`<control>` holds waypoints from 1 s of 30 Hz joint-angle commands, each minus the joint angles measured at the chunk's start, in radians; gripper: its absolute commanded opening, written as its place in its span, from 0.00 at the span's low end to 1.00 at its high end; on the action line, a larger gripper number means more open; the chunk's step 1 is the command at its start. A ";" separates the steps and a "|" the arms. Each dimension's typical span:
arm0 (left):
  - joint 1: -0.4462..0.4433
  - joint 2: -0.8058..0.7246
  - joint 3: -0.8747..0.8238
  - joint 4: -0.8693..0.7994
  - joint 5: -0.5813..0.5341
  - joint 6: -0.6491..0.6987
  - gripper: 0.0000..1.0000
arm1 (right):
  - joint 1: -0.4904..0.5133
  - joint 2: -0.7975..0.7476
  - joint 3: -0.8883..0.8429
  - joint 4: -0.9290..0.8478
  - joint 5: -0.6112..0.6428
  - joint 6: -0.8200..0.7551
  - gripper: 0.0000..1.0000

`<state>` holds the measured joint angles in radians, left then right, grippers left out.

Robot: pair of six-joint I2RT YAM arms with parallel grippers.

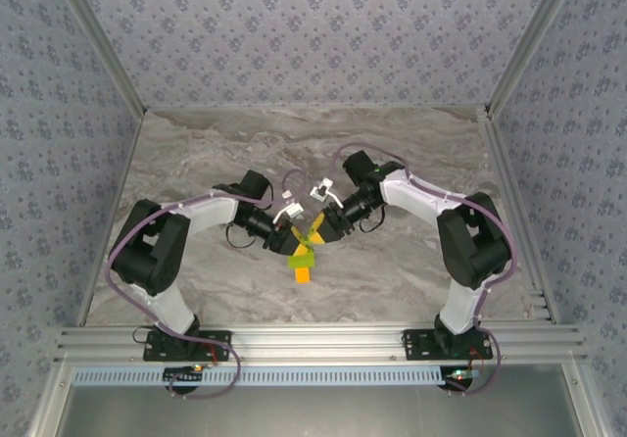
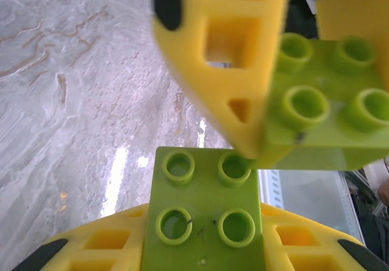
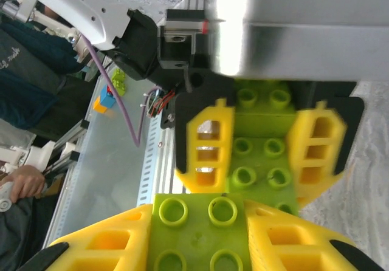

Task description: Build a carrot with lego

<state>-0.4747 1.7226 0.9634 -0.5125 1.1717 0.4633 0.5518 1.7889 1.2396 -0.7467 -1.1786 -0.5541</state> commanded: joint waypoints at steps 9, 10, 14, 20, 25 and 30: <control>0.014 -0.029 0.031 0.083 0.059 -0.011 0.16 | -0.004 -0.006 -0.094 0.085 0.078 0.152 0.16; 0.012 -0.030 0.029 0.083 0.056 -0.011 0.16 | -0.019 -0.020 -0.111 0.136 0.077 0.190 0.16; 0.009 -0.038 0.028 0.082 0.052 -0.011 0.16 | -0.085 -0.082 -0.136 0.283 0.054 0.297 0.15; 0.005 -0.048 0.028 0.083 0.053 -0.011 0.16 | -0.100 -0.065 -0.055 0.202 0.039 0.266 0.16; -0.004 -0.049 0.029 0.083 0.053 -0.012 0.16 | -0.082 -0.026 0.002 0.204 0.022 0.267 0.16; -0.005 -0.050 0.030 0.083 0.052 -0.011 0.16 | -0.047 0.022 0.046 0.166 0.017 0.243 0.16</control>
<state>-0.4732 1.7020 0.9600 -0.4408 1.1786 0.4503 0.4854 1.7725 1.2510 -0.5308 -1.1404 -0.3027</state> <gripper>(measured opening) 0.352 0.344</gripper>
